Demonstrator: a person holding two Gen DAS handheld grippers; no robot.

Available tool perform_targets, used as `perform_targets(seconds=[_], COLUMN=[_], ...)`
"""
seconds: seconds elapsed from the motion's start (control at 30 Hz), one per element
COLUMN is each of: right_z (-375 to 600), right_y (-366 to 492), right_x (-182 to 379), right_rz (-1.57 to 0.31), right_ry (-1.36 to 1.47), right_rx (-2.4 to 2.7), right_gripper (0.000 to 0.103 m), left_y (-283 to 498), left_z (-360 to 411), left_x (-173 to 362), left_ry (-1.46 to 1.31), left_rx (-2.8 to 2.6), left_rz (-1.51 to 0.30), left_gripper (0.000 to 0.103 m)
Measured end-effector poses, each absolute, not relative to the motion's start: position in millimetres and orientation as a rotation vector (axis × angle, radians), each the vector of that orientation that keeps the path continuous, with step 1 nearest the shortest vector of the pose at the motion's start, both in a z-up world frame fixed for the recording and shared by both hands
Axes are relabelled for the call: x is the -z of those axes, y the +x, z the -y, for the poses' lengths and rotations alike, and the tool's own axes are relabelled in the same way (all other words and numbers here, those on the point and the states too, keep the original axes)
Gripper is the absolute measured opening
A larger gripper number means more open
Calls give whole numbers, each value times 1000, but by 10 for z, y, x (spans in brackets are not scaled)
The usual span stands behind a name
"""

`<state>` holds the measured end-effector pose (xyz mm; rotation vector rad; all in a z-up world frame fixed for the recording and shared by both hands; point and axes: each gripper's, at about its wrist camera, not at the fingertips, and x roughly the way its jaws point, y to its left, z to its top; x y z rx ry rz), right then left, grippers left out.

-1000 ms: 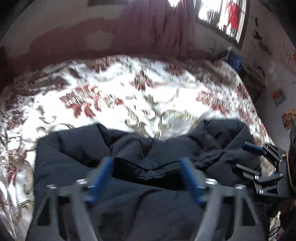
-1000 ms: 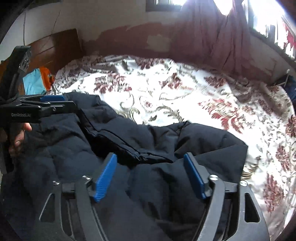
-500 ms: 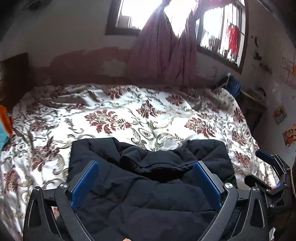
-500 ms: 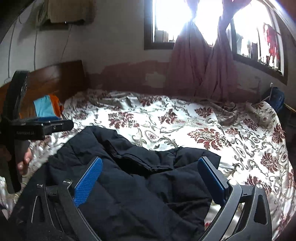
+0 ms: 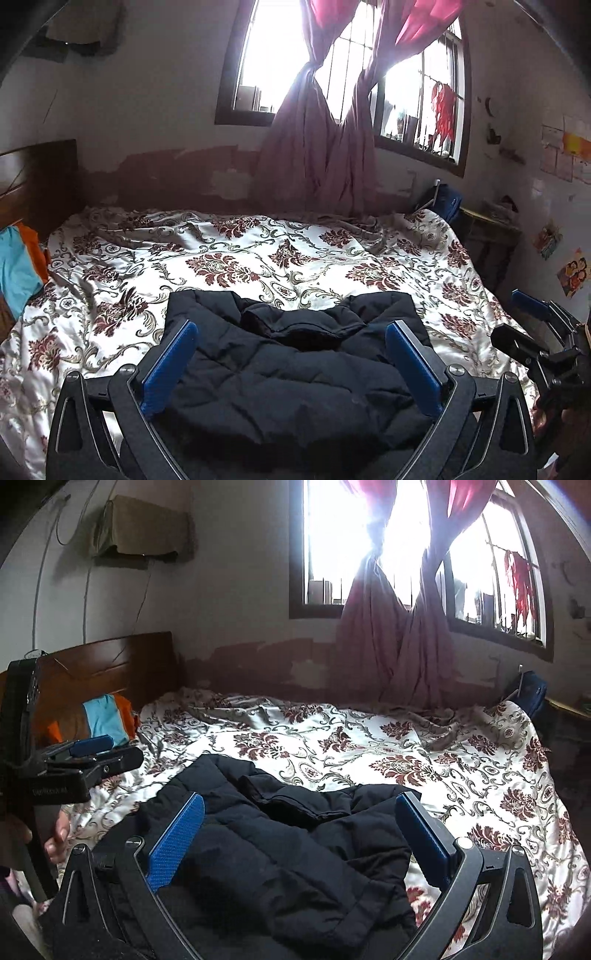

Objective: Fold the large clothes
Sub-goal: 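Raise both open tools back above the folded black jacket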

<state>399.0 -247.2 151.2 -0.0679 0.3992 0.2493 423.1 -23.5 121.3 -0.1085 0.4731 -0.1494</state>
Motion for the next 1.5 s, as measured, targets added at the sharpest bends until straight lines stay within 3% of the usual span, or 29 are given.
perform_targets(seconds=[0.77, 1.5], right_z=[2339, 2435], right_y=[2422, 1614], right_x=[-1676, -1395], right_rz=[-252, -271], right_ry=[-36, -86], right_rx=[-228, -215], right_gripper=[101, 101], left_y=[2552, 1641], left_z=[124, 199], left_x=[-1429, -1207], left_ry=[-90, -38], left_rx=[142, 94], left_rz=[-311, -367], left_gripper=[102, 102])
